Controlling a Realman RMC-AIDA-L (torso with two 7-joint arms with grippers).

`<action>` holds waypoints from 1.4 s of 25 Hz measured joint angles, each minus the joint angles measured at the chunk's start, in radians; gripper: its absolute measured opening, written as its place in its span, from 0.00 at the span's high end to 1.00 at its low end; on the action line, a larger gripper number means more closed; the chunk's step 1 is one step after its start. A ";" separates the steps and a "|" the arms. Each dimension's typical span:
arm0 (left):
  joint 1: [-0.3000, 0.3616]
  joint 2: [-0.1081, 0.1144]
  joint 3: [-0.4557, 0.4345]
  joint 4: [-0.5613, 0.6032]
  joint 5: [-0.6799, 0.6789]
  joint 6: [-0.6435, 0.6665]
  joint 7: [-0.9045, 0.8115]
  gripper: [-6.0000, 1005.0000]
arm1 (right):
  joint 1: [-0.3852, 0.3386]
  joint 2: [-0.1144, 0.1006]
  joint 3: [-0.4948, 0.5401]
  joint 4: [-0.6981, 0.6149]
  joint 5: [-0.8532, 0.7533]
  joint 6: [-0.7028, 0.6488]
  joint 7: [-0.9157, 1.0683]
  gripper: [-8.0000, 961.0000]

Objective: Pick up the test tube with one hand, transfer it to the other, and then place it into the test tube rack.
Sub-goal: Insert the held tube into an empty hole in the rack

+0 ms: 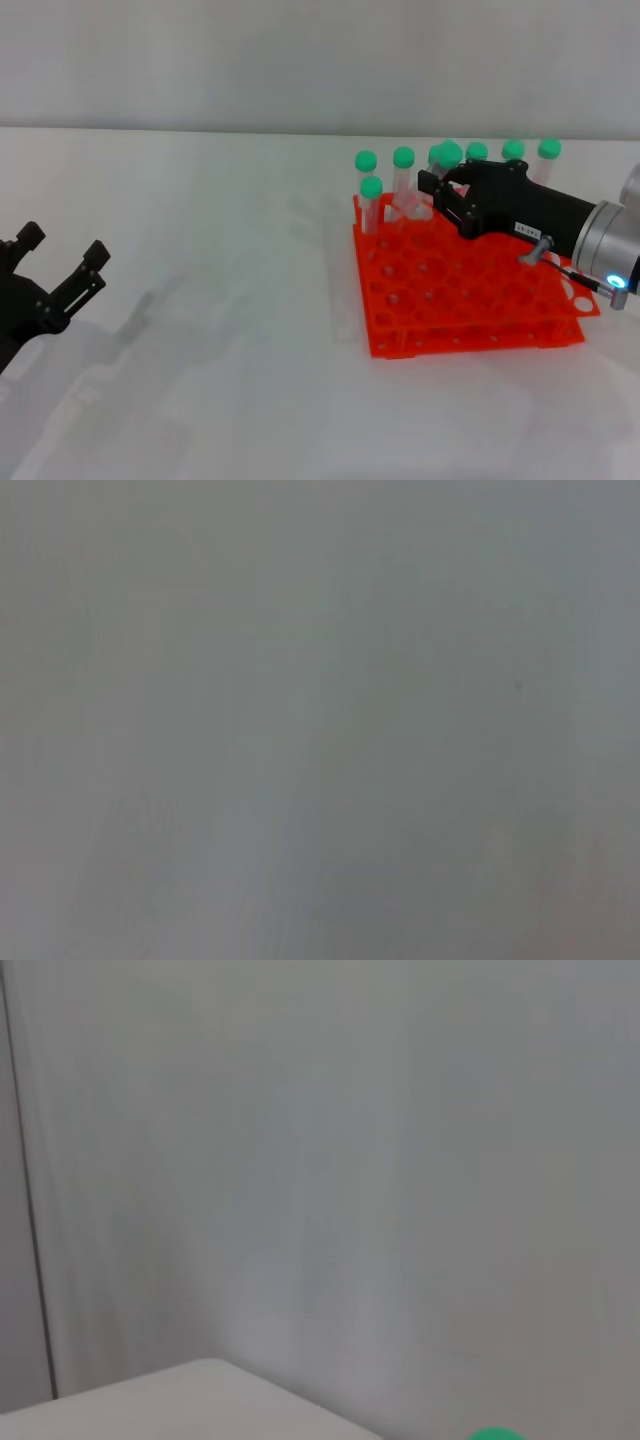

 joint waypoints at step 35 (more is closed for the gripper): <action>-0.001 -0.002 0.000 -0.001 0.001 -0.023 0.001 0.11 | 0.094 0.017 -0.093 -0.006 -0.102 0.161 0.047 0.73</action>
